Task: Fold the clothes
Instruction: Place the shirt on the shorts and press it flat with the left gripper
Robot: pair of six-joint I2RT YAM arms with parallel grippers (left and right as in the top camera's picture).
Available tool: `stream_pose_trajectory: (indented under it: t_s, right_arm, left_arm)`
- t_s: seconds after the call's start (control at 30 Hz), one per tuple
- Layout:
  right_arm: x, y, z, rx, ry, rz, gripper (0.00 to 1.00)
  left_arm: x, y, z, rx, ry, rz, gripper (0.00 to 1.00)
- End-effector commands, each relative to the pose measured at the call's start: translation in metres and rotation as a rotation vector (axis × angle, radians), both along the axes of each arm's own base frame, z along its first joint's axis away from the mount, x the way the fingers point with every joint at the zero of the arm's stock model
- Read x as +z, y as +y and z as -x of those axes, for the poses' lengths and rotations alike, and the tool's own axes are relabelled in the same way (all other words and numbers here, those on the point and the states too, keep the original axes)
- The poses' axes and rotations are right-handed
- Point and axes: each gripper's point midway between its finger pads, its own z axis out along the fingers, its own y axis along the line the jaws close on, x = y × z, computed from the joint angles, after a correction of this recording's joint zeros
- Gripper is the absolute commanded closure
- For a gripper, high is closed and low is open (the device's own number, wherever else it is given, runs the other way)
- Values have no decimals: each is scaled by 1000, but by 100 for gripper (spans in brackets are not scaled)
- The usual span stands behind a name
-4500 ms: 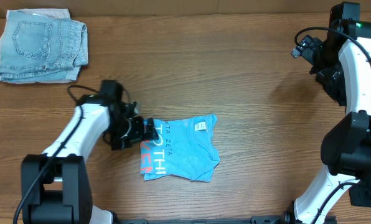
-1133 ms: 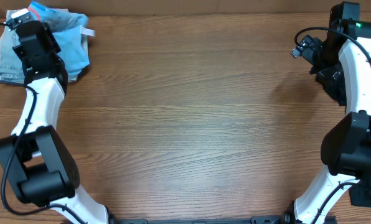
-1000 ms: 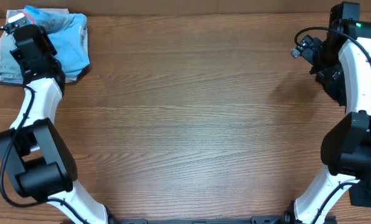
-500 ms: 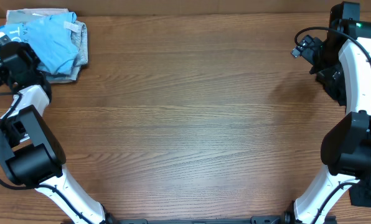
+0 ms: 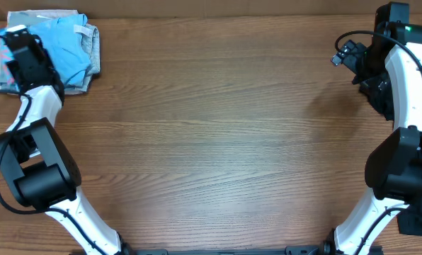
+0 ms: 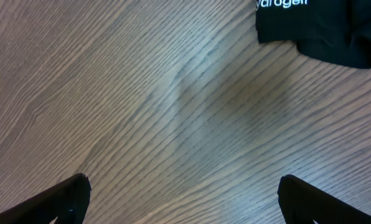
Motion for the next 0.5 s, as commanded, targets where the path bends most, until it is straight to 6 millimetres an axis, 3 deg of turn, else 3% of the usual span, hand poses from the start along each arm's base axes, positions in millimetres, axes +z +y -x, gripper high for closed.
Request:
stream_pose_trajectory:
  t_s: [0.0,0.1,0.23,0.4,0.47]
  right_arm:
    - [19,-2,-3,0,-51,9,0]
    - [19,-2,-3,0,-52,10,0]
    - [19,-2,-3,0,-52,10,0]
    - [19,-2,-3,0,-52,10,0]
    - [19,-2,-3,0,-52,10,0]
  left_arm:
    - [10,-57,-36,-250,-160,250,96]
    - [12,-86,-50,-367,-190,308,96]
    - [-3,-98,-56,-363,-165,304,95]
    - [-47,-102,-52,-345,-73,345,72]
    - [-55,-99,-47,-316,-39,346,63]
